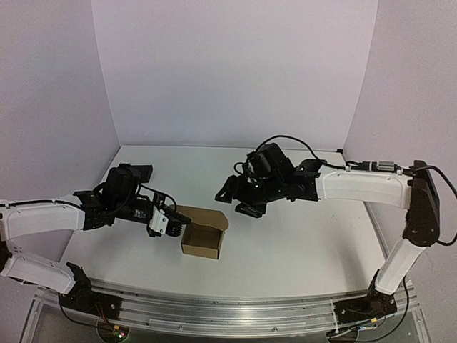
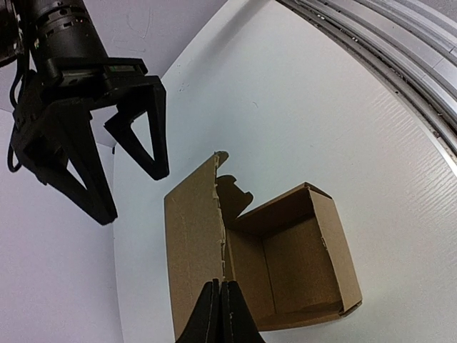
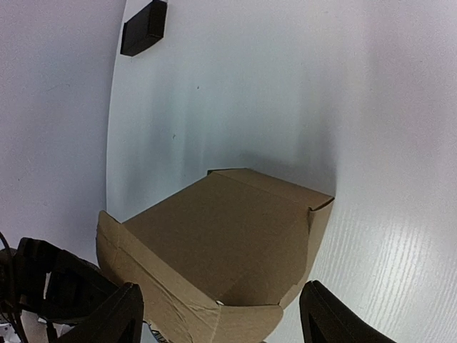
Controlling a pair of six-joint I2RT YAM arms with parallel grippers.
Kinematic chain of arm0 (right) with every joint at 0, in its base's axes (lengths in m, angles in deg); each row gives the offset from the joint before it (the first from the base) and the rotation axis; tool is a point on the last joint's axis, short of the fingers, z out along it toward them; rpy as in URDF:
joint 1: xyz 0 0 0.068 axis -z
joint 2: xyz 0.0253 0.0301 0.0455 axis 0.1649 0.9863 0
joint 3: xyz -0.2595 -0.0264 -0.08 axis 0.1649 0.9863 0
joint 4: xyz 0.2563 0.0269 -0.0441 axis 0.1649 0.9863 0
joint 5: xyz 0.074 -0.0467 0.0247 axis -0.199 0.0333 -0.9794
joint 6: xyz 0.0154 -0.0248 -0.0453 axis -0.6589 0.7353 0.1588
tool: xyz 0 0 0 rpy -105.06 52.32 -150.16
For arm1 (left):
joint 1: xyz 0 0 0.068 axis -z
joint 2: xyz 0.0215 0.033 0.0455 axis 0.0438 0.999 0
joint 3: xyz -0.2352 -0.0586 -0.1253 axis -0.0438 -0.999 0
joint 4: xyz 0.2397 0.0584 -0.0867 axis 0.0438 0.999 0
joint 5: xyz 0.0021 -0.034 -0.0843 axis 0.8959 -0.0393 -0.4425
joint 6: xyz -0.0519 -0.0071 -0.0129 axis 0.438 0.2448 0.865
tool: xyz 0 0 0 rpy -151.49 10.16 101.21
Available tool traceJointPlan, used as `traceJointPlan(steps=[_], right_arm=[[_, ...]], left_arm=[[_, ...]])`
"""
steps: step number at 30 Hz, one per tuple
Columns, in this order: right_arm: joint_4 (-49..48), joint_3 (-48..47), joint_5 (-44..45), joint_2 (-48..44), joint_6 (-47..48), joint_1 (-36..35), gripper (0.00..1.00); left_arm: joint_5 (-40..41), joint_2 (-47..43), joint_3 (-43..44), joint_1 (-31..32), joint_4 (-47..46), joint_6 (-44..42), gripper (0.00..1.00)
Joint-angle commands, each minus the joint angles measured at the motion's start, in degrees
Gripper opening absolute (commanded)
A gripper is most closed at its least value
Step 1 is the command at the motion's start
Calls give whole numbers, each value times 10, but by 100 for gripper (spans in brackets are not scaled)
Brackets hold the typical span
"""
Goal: Fold the paper box
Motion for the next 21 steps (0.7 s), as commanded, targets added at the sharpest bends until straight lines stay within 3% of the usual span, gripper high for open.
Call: traceJointPlan(steps=[1, 8, 10, 15, 21], right_arm=[[17, -32, -65, 51, -40, 15, 79], [18, -76, -101, 96, -70, 17, 75], [17, -70, -87, 90, -74, 16, 75], [13, -48, -61, 90, -79, 17, 72], [10, -48, -58, 102, -77, 16, 71]], left_arm=[[-21, 6, 25, 0, 3, -9, 0], [-28, 16, 29, 0, -3, -12, 0], [-26, 22, 33, 0, -2, -8, 5], [-2, 29, 54, 0, 30, 39, 35], [-27, 10, 150, 0, 187, 126, 72]])
